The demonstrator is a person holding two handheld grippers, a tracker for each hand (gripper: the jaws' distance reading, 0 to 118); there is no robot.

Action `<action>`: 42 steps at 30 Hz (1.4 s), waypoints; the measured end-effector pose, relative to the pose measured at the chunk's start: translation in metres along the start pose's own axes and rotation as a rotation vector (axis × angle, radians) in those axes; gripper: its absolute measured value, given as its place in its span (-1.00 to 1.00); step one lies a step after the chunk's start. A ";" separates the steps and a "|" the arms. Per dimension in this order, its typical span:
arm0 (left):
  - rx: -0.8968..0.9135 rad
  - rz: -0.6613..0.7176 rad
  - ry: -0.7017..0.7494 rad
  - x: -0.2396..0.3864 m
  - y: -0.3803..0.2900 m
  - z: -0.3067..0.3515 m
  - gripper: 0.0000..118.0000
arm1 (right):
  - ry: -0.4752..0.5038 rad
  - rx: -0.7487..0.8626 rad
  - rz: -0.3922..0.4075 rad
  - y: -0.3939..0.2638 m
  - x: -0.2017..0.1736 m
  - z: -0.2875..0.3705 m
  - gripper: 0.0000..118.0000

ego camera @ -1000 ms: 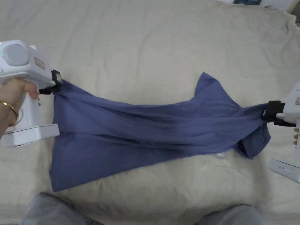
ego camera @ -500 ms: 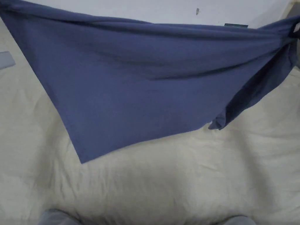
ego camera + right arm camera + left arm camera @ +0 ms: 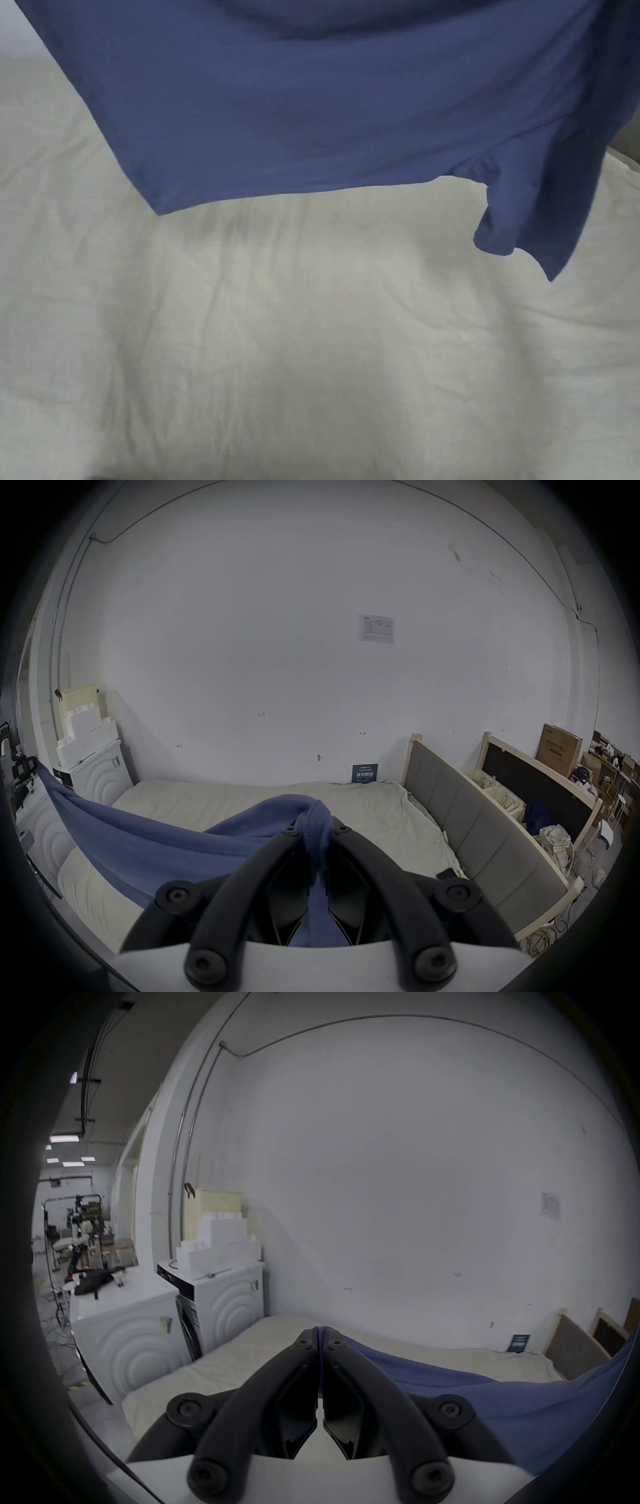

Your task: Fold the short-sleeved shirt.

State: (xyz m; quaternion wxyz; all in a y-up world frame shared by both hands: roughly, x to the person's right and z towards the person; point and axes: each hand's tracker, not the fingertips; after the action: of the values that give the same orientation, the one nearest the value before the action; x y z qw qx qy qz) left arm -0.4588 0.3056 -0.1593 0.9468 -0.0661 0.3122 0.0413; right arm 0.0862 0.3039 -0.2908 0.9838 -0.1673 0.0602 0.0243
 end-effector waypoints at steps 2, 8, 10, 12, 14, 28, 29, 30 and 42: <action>-0.005 -0.025 0.034 0.016 -0.009 -0.060 -1.00 | -0.014 -0.014 0.007 0.007 -0.008 -0.026 -0.91; -0.010 -0.032 0.088 0.058 -0.019 -0.133 -1.00 | -0.083 -0.046 0.016 0.014 -0.028 -0.116 -0.91; 0.028 -0.054 0.122 0.075 -0.026 -0.158 -1.00 | -0.103 -0.044 0.033 0.015 -0.035 -0.148 -0.91; 0.078 -0.098 0.151 0.092 -0.034 -0.182 -1.00 | -0.108 -0.042 0.028 0.016 -0.038 -0.177 -0.91; 0.086 -0.110 0.148 0.106 -0.042 -0.199 -1.00 | -0.136 -0.033 0.029 0.015 -0.042 -0.206 -0.91; -0.029 -0.296 0.106 0.166 -0.188 -0.294 -1.00 | -0.231 -0.098 0.121 -0.112 -0.044 -0.340 -0.91; -0.061 -0.297 0.101 0.165 -0.200 -0.294 -1.00 | -0.226 -0.134 0.116 -0.128 -0.042 -0.342 -0.91; -0.099 -0.292 0.089 0.163 -0.215 -0.293 -1.00 | -0.218 -0.172 0.108 -0.146 -0.040 -0.343 -0.91; -0.525 -0.211 0.117 0.067 -0.386 -0.191 -1.00 | -0.095 -0.512 0.105 -0.343 -0.025 -0.267 -0.91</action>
State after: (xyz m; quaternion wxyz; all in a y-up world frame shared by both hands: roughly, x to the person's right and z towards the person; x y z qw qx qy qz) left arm -0.4711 -0.1022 -0.3128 0.8767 -0.3434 0.3363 0.0180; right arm 0.0549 -0.1088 -0.4261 0.9085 -0.4060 0.0144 0.0974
